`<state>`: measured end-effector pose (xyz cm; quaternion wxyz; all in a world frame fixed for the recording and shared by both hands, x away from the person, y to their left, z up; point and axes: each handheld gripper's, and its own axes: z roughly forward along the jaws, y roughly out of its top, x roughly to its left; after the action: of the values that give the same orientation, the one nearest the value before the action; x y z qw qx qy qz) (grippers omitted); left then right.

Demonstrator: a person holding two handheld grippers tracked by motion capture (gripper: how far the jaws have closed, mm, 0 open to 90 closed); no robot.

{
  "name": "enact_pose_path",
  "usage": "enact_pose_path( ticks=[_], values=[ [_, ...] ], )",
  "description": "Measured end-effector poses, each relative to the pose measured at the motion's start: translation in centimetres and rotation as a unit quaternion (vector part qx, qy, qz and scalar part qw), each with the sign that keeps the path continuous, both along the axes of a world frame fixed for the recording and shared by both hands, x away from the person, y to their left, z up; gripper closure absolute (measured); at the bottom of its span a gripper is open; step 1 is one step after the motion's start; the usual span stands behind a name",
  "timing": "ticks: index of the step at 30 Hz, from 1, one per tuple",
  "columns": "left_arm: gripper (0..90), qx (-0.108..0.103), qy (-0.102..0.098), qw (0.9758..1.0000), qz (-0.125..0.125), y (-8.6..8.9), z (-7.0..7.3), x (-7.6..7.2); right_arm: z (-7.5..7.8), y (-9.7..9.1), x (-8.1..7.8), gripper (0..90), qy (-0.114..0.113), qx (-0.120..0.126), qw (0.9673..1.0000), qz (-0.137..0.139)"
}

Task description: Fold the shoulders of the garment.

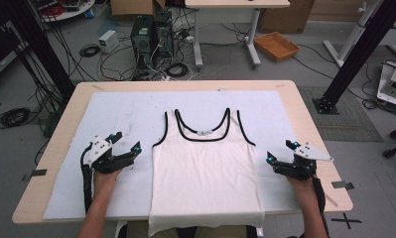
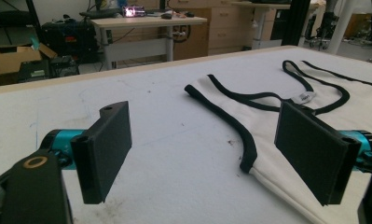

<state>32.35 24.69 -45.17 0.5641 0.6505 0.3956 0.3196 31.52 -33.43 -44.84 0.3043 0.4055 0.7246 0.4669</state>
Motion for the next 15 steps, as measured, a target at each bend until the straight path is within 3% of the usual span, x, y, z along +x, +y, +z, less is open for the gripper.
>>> enact_pose_path(
  ticks=[15],
  values=[
    [19.0, 0.001, 0.006, 1.0000, 0.005, -0.02, 0.03, 0.14, 0.00, 0.18, 0.10, 15.0, 0.006, -0.006, 1.0000, 0.001]
  ],
)
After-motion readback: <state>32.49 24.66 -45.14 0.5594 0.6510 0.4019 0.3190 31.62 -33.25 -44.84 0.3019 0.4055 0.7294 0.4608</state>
